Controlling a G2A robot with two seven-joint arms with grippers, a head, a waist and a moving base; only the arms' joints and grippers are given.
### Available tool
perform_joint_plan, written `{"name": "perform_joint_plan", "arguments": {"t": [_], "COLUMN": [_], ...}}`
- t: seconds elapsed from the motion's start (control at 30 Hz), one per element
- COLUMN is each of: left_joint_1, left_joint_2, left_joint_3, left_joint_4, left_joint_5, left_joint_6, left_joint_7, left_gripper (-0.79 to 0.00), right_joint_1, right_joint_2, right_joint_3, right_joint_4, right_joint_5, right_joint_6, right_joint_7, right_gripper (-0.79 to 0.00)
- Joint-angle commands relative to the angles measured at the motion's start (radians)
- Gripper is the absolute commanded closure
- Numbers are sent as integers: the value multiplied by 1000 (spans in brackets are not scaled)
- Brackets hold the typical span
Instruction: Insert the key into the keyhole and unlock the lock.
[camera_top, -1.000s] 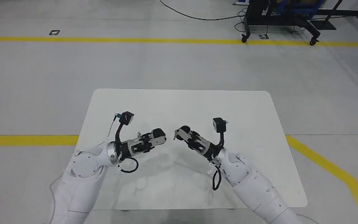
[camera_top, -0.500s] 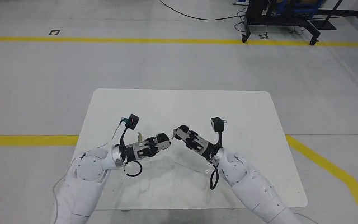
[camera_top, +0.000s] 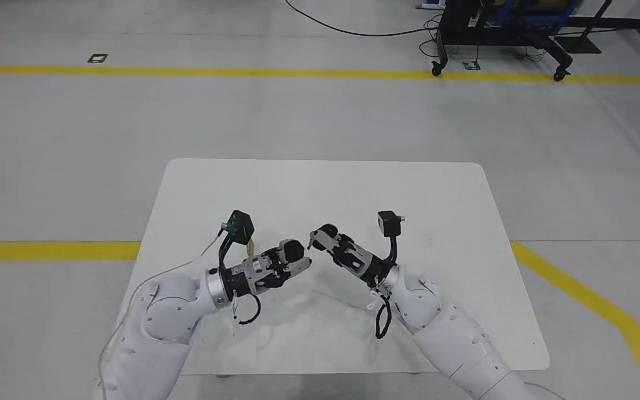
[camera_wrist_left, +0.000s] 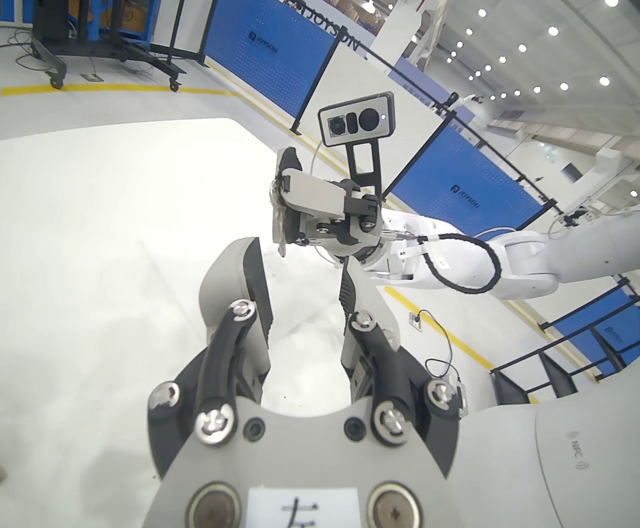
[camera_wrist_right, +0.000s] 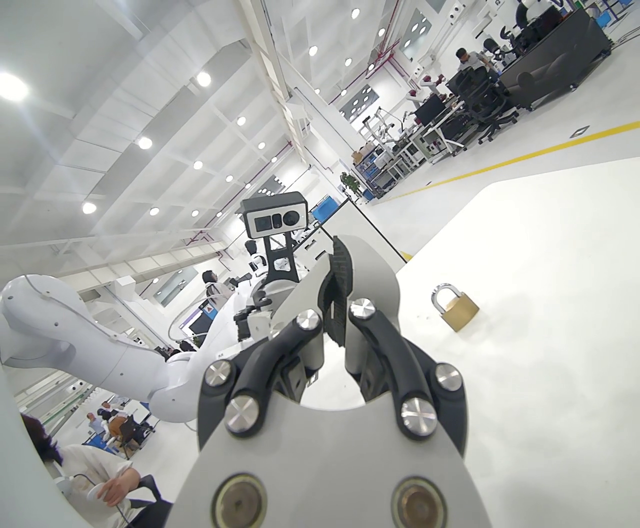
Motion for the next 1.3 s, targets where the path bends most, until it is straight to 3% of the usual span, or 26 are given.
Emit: {"name": "perform_joint_plan", "arguments": {"t": [0.0, 0.03, 0.17, 0.5, 0.57, 0.63, 0.67, 1.27], "left_joint_1": [-11, -18, -45, -55, -55, -55, -55, -53], "left_joint_2": [0, 1, 3, 9, 9, 10, 11, 24], "left_joint_3": [13, 16, 22, 45, 51, 56, 58, 38], "left_joint_4": [23, 32, 53, 57, 56, 56, 57, 62], "left_joint_5": [-111, -148, -206, -229, -231, -231, -230, -249], "left_joint_6": [52, 76, 139, 140, 142, 143, 143, 140], "left_joint_7": [-20, -33, -58, -78, -79, -81, -82, -41], "left_gripper": [-225, -185, -188, -185, -145, -22, 0, 0], "right_joint_1": [-2, -3, -8, -22, -23, -25, -26, -42], "right_joint_2": [-1, -1, -2, -4, -4, -4, -5, -6], "right_joint_3": [1, 1, 4, 16, 17, 18, 18, 35], "right_joint_4": [-2, -3, -5, -13, -15, -16, -17, -35], "right_joint_5": [-2, -4, -6, -10, -12, -13, -14, -22], "right_joint_6": [-3, -4, -8, -12, -14, -14, -14, -13], "right_joint_7": [0, 2, 3, 7, 8, 10, 11, 25], "right_gripper": [0, 0, 0, 0, 0, 0, 0, 0]}}
